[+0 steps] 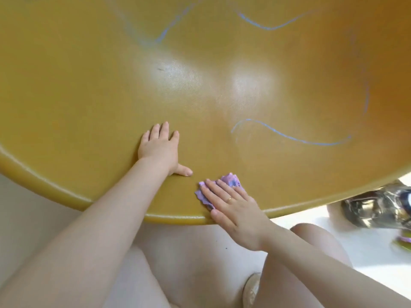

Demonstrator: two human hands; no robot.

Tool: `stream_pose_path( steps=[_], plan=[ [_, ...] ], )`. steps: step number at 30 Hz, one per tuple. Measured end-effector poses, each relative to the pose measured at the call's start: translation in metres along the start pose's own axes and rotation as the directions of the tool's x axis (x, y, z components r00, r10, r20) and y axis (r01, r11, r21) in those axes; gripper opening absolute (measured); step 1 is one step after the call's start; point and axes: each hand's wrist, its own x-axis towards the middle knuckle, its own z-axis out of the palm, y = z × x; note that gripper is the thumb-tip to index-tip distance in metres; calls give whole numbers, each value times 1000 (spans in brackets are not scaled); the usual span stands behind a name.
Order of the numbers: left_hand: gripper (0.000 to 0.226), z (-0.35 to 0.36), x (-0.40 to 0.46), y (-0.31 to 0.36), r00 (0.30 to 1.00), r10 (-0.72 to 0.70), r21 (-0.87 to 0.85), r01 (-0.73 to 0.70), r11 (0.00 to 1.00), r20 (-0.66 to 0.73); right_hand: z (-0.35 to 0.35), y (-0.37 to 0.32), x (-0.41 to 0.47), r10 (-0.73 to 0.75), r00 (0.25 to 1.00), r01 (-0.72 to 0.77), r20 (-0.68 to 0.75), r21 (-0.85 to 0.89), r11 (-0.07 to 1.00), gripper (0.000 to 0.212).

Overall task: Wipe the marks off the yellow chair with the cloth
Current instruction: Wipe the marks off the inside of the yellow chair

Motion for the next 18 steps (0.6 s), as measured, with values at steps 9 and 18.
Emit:
stream_pose_path(
  steps=[9,18],
  plan=[
    [115,2,4,5,1000,-14,33,15,999,-13,-20,54,62,221,960,-249,-170,-164,955,82],
    [114,2,0,25,967,246,-32,-248,968,-62,-27,67,63,354,927,-368,-124,-120,922,62]
  ],
)
